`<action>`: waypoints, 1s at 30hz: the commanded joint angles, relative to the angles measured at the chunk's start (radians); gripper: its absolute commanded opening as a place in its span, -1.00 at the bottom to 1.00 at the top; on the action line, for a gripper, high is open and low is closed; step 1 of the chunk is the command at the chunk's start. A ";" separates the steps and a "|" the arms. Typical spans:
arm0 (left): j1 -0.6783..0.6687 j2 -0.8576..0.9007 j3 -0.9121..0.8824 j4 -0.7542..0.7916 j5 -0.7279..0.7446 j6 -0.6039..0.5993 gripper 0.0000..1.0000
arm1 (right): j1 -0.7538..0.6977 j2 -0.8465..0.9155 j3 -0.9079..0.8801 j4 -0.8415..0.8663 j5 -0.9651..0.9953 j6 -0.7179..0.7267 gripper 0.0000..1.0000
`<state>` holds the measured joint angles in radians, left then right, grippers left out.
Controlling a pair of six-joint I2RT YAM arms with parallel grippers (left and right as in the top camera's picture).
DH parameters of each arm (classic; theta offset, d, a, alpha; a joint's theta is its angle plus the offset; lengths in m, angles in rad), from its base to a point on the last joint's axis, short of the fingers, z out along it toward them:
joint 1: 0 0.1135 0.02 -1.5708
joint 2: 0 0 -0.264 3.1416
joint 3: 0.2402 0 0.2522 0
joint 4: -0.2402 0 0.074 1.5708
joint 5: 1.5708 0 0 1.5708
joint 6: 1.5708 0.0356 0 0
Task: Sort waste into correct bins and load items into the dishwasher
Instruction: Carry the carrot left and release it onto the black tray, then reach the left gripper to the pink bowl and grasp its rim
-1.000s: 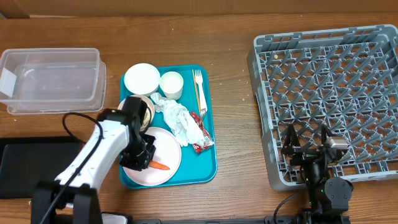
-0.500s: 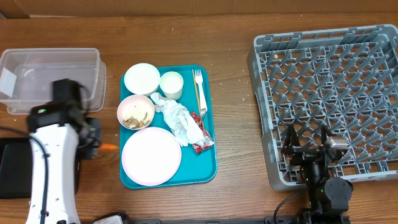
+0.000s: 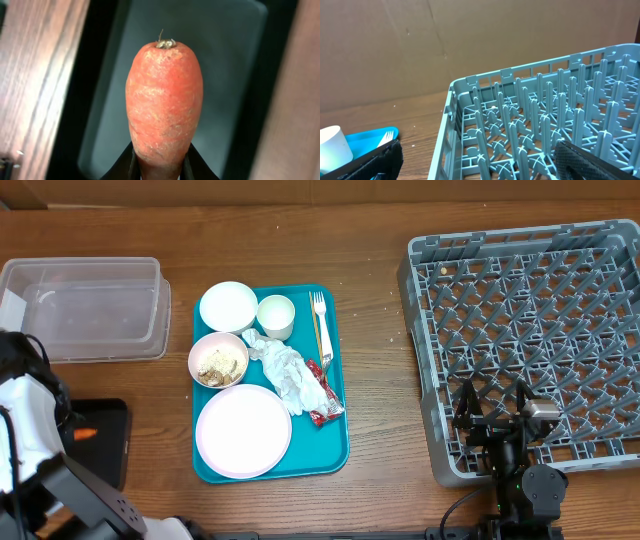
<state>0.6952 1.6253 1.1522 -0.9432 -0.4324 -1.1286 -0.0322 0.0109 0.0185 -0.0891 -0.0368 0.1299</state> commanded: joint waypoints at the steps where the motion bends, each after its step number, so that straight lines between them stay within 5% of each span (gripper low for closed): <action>1: 0.045 0.066 0.014 -0.002 -0.074 0.030 -0.04 | -0.005 -0.008 -0.011 0.007 0.007 -0.003 1.00; 2: 0.048 0.074 0.014 -0.001 -0.078 0.037 0.57 | -0.005 -0.008 -0.011 0.007 0.007 -0.003 1.00; 6: 0.050 0.073 0.053 -0.011 -0.048 0.122 1.00 | -0.005 -0.008 -0.011 0.007 0.007 -0.003 1.00; 13: 0.016 0.020 0.304 -0.260 0.132 0.127 1.00 | -0.005 -0.008 -0.011 0.007 0.007 -0.003 1.00; 20: -0.322 -0.139 0.372 -0.251 0.524 0.462 1.00 | -0.005 -0.008 -0.011 0.007 0.007 -0.003 1.00; 24: -0.629 -0.113 0.369 -0.238 0.465 0.565 1.00 | -0.005 -0.008 -0.011 0.007 0.007 -0.003 1.00; 30: -0.944 0.086 0.369 -0.197 0.163 0.565 0.84 | -0.005 -0.008 -0.011 0.007 0.007 -0.003 1.00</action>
<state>-0.1761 1.6138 1.5112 -1.1446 -0.1001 -0.5972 -0.0322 0.0109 0.0185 -0.0895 -0.0368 0.1303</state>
